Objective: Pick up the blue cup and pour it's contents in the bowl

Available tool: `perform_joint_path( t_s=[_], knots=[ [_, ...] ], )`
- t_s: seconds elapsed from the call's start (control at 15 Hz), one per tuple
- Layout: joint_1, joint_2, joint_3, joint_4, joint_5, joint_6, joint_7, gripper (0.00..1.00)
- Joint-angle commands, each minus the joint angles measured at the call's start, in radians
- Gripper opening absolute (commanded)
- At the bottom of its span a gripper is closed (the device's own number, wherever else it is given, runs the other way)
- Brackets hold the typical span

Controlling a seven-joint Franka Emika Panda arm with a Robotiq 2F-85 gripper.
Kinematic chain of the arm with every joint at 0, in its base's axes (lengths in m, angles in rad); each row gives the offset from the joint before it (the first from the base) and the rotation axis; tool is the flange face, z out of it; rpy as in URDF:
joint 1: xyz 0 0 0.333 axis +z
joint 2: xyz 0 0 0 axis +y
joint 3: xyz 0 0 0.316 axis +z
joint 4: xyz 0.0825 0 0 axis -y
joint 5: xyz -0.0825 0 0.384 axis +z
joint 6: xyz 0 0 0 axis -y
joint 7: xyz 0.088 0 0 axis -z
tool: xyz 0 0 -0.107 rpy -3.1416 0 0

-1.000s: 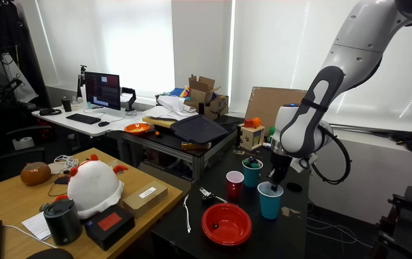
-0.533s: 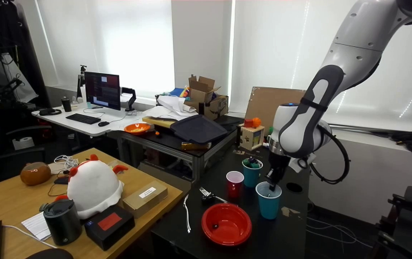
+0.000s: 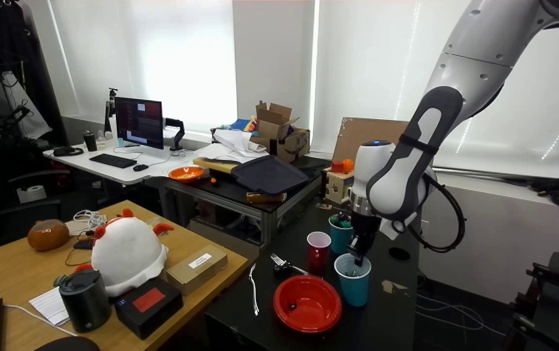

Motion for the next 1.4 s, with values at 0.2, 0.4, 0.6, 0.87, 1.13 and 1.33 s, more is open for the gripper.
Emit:
perform_joint_path(
  t_s=[0.2, 0.4, 0.6, 0.87, 1.13, 1.33],
  knots=[
    [0.205, 0.004, -0.141, 0.053, -0.095, -0.099, 0.188, 0.01],
    [0.247, 0.008, -0.165, 0.069, -0.123, -0.109, 0.233, 0.01],
    [0.28, 0.01, -0.187, 0.082, -0.152, -0.129, 0.266, 0.01],
    [0.32, -0.002, -0.215, 0.087, -0.191, -0.174, 0.303, 0.01],
    [0.365, 0.002, -0.244, 0.102, -0.241, -0.19, 0.364, 0.01],
    [0.389, 0.015, -0.251, 0.13, -0.268, -0.224, 0.394, 0.01]
  ],
)
